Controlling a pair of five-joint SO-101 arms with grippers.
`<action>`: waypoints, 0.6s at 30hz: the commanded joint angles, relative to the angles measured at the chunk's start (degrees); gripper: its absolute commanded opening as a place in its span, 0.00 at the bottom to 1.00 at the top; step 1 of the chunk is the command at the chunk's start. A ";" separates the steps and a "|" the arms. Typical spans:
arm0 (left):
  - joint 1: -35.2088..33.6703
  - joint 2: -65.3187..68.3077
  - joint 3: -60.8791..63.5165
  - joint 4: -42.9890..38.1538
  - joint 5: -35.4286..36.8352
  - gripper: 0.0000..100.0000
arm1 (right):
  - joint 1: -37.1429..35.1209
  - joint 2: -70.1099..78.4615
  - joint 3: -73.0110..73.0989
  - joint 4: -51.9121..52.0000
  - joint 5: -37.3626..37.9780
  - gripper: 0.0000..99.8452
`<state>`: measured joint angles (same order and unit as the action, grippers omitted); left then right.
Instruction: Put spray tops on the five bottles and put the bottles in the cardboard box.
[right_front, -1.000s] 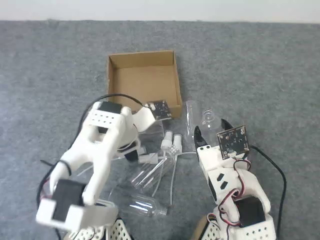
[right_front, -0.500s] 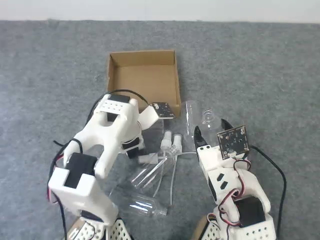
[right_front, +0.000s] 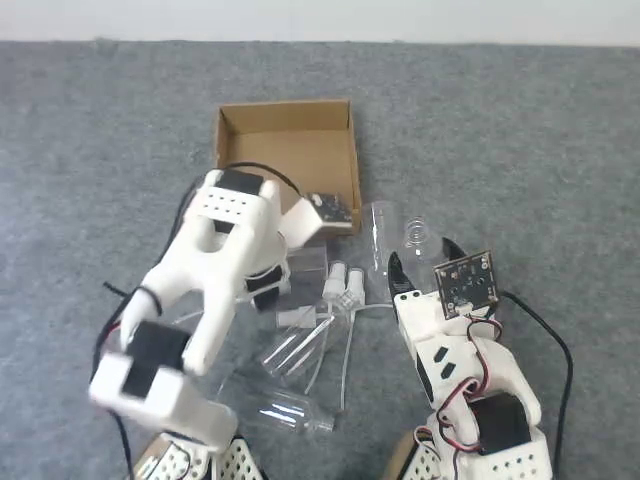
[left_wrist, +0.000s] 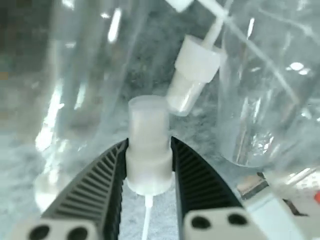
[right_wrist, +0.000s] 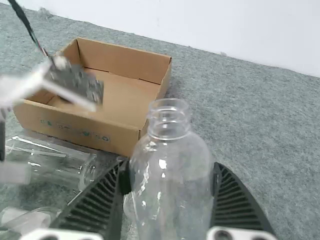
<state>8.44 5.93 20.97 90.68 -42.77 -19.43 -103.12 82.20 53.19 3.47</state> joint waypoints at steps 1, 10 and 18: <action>-0.18 -14.15 0.04 0.88 2.73 0.01 | 0.31 -0.84 -0.88 -1.54 -0.53 0.13; -0.35 -23.12 2.33 -2.11 11.43 0.01 | 0.22 -0.84 -0.79 -1.54 -0.53 0.13; 0.09 -23.56 2.24 -6.77 22.07 0.01 | 0.22 -0.84 -0.70 -1.54 -0.53 0.13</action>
<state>8.35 -14.29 23.60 87.08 -26.15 -19.43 -103.12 82.20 53.19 3.47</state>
